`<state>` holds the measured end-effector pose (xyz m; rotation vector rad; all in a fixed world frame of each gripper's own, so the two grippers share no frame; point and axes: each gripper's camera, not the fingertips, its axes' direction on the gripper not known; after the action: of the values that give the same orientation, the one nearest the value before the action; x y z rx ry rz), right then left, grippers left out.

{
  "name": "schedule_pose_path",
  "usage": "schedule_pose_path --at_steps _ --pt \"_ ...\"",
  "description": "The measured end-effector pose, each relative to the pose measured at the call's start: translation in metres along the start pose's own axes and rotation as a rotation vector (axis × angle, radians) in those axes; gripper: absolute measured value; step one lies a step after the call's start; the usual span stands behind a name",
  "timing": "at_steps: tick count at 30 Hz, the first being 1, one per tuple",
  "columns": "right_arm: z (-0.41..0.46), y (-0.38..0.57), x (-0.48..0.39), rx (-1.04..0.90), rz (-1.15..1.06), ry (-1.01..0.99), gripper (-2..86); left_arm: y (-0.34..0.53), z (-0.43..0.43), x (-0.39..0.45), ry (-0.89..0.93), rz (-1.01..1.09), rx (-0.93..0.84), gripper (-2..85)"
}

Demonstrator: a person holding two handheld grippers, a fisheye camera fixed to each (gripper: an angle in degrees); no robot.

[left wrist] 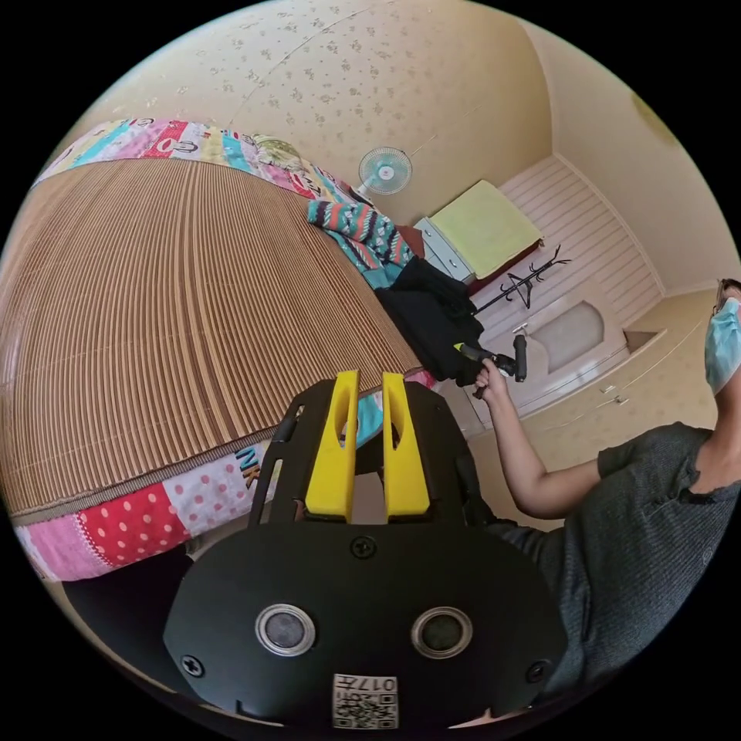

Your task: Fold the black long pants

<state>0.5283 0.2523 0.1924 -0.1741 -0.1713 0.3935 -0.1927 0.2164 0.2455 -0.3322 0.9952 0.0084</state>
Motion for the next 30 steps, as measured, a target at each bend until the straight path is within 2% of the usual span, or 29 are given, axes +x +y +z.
schedule_pose_path --at_steps 1,3,8,13,16,20,23,26,28,30 --pt "-0.001 -0.016 -0.021 0.031 -0.052 -0.089 2.3 0.002 -0.003 -0.002 0.007 0.003 0.005 4.1" --pt "0.008 -0.046 -0.065 0.032 -0.149 -0.135 2.1 0.004 -0.008 -0.004 0.022 0.028 0.008 3.6" --pt "0.075 -0.084 -0.205 -0.107 -0.483 -0.247 1.8 0.001 -0.013 -0.002 0.0 0.085 -0.049 1.1" --pt "0.155 -0.015 -0.319 -0.377 -0.745 -0.538 1.8 0.007 -0.021 -0.02 0.02 0.036 -0.012 -0.5" --pt "0.174 0.028 -0.34 -0.487 -0.82 -0.703 2.0 0.012 -0.028 -0.036 0.045 -0.022 0.018 -0.8" --pt "0.164 0.034 -0.318 -0.536 -0.793 -0.738 2.5 0.013 -0.032 -0.05 0.009 -0.043 -0.005 -0.7" --pt "0.131 0.009 -0.27 -0.505 -0.728 -0.712 3.1 0.009 -0.032 -0.055 -0.032 -0.028 -0.018 -0.2" --pt "0.086 -0.03 -0.198 -0.363 -0.596 -0.644 3.9 0.0 -0.028 -0.061 -0.024 -0.007 0.002 2.3" --pt "0.06 -0.06 -0.124 -0.214 -0.401 -0.526 4.4 -0.013 -0.02 -0.063 0.007 0.005 0.021 4.0" --pt "0.057 -0.08 -0.065 -0.147 -0.224 -0.389 5.1 -0.023 -0.011 -0.061 0.037 0.026 0.033 4.7"
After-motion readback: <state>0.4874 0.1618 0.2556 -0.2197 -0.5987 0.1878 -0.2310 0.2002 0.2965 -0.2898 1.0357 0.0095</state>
